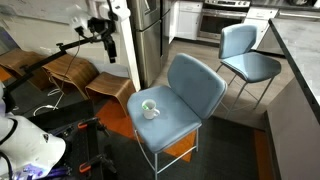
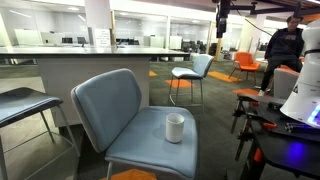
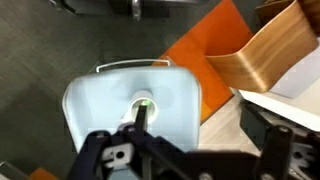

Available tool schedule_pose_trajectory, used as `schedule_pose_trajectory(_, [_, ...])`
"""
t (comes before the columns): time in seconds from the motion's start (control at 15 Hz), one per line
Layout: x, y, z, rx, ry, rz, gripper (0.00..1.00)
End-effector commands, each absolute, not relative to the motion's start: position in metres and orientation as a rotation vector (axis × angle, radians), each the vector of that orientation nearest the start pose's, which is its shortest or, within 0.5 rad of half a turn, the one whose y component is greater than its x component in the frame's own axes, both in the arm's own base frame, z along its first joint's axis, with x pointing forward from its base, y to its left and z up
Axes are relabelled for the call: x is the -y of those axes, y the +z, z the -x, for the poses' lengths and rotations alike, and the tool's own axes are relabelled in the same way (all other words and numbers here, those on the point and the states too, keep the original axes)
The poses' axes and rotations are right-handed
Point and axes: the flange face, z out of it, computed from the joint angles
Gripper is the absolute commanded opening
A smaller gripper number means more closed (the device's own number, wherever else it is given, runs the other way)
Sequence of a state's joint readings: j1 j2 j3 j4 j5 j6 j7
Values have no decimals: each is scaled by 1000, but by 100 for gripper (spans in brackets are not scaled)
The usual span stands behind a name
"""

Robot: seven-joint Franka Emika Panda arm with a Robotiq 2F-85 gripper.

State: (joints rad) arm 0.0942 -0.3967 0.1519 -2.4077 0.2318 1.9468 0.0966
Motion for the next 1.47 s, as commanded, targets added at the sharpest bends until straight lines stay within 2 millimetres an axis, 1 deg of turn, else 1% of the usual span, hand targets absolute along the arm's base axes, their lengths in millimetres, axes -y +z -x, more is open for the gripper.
schedule_pose_trajectory(0.0, [-115,402,-453,45,149,3012,100])
schedule_pose_trajectory(0.13, [-115,362,-476,24,165,3006,100])
schedule_pose_trajectory(0.27, [-116,326,-494,-12,198,3004,100])
schedule_pose_trajectory(0.33, [-119,309,-500,-39,210,3006,97])
schedule_pose_trajectory(0.4, [-119,296,-505,-58,233,3006,92])
schedule_pose_trajectory(0.47, [-119,282,-510,-81,257,3003,91])
schedule_pose_trajectory(0.53, [-119,271,-514,-84,278,2997,86])
schedule_pose_trajectory(0.6, [-118,260,-516,-76,301,2987,86])
schedule_pose_trajectory(0.73, [-117,244,-520,-38,334,2980,80])
schedule_pose_trajectory(0.87, [-114,229,-523,-56,369,2981,76])
schedule_pose_trajectory(0.93, [-112,221,-525,-74,386,2978,78])
schedule_pose_trajectory(1.0, [-110,213,-526,-100,402,2974,75])
schedule_pose_trajectory(1.27, [-102,178,-531,-174,476,2952,78])
schedule_pose_trajectory(1.4, [-101,158,-535,-238,509,2938,86])
